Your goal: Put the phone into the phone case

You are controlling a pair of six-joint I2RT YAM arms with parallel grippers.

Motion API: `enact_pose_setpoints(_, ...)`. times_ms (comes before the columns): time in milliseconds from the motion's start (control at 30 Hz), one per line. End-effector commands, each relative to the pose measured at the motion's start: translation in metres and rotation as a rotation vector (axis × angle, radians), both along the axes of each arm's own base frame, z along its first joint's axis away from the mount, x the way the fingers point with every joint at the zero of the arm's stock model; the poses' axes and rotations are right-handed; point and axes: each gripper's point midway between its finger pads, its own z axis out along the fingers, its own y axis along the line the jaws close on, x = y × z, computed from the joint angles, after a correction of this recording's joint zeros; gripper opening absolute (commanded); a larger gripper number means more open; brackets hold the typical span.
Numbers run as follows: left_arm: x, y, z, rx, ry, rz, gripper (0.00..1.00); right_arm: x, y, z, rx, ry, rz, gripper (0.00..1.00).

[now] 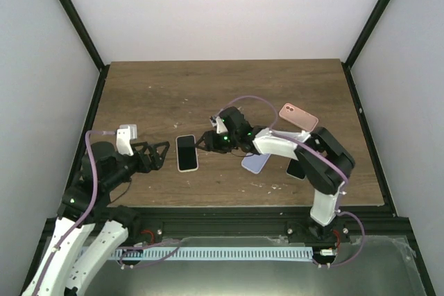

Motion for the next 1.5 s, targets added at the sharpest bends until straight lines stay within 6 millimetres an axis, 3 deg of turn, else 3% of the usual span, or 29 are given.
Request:
enact_pose_setpoints(0,0.003,-0.004,0.0,-0.014,-0.004,-0.009,0.98,0.003,-0.028,0.012,-0.047,-0.006,-0.128,0.51)
enact_pose_setpoints(200,0.004,-0.004,-0.004,-0.009,0.002,-0.01,0.98,-0.003,-0.076,0.016,-0.193,-0.036,-0.261,0.52)
enact_pose_setpoints(400,0.005,-0.004,-0.006,-0.002,0.007,-0.007,0.98,-0.001,-0.162,0.017,-0.438,-0.095,-0.501,0.57)
enact_pose_setpoints(500,0.006,-0.004,-0.008,0.0,0.01,-0.009,0.98,-0.002,-0.21,0.016,-0.501,-0.077,-0.632,0.53)
enact_pose_setpoints(633,0.006,-0.005,-0.009,-0.001,0.013,-0.01,0.97,-0.006,-0.245,0.009,-0.522,-0.063,-0.727,0.44)
enact_pose_setpoints(833,0.005,-0.004,-0.009,-0.001,0.013,-0.009,0.97,-0.007,-0.247,-0.009,-0.527,-0.037,-0.728,0.3)
enact_pose_setpoints(967,0.005,-0.004,-0.009,-0.001,0.011,-0.008,0.97,-0.005,-0.238,-0.024,-0.515,-0.003,-0.702,0.29)
enact_pose_setpoints(1167,0.003,-0.003,-0.008,-0.004,0.005,-0.006,0.97,-0.01,-0.241,-0.048,-0.562,0.067,-0.724,0.29)
enact_pose_setpoints(1467,0.003,-0.003,-0.009,-0.004,0.004,-0.008,0.97,-0.014,-0.252,-0.059,-0.608,0.087,-0.763,0.27)
